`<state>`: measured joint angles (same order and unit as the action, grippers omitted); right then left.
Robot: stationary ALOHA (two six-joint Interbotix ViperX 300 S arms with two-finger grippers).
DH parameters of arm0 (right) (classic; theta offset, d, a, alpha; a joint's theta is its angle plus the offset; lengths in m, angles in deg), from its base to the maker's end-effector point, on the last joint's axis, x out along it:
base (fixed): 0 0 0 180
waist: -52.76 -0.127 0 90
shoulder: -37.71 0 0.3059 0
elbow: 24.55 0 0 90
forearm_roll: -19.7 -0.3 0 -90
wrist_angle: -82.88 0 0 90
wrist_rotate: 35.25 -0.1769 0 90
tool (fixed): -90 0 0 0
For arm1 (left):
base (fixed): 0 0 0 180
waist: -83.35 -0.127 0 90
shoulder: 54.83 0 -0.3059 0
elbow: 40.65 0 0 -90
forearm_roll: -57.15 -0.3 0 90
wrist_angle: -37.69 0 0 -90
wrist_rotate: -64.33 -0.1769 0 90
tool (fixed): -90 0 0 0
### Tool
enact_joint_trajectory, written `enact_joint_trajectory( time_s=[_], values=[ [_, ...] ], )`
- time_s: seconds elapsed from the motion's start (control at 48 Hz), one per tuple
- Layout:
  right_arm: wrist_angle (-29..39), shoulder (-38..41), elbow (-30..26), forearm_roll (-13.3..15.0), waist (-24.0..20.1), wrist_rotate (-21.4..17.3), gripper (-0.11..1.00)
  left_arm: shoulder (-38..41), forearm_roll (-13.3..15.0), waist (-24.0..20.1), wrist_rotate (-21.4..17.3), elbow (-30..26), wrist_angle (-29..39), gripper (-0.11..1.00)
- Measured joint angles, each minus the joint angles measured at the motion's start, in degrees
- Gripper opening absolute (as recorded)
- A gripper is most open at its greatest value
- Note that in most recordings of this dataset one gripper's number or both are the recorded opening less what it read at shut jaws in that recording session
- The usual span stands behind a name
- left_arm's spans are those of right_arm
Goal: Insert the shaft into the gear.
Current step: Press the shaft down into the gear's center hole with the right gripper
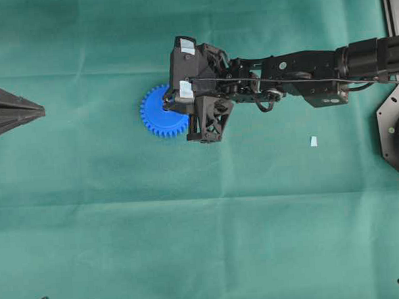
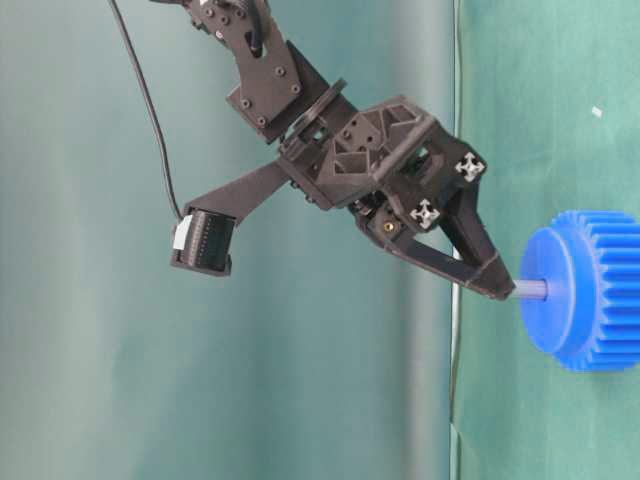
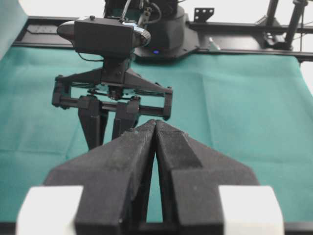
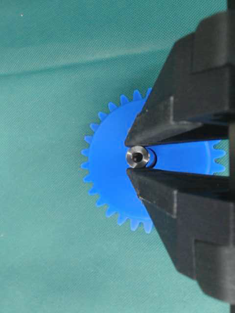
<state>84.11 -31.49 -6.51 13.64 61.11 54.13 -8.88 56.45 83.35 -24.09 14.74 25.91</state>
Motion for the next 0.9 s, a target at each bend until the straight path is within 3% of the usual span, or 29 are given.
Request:
enact_joint_trajectory(
  time_s=[0.667, 0.729, 0.896],
  values=[
    [-1.14, 1.85, 0.0, 0.0, 0.0, 0.0, 0.19, 0.0, 0.09, 0.0, 0.0, 0.0, 0.0, 0.0],
    [-1.49, 1.93, 0.0, 0.0, 0.0, 0.26, 0.31, 0.0, 0.09, -0.09, 0.0, 0.0, 0.0, 0.0],
    [-2.46, 1.93, 0.0, 0.0, 0.09, 0.18, 0.83, 0.0, 0.0, -0.09, 0.0, 0.0, 0.0, 0.0]
  ],
)
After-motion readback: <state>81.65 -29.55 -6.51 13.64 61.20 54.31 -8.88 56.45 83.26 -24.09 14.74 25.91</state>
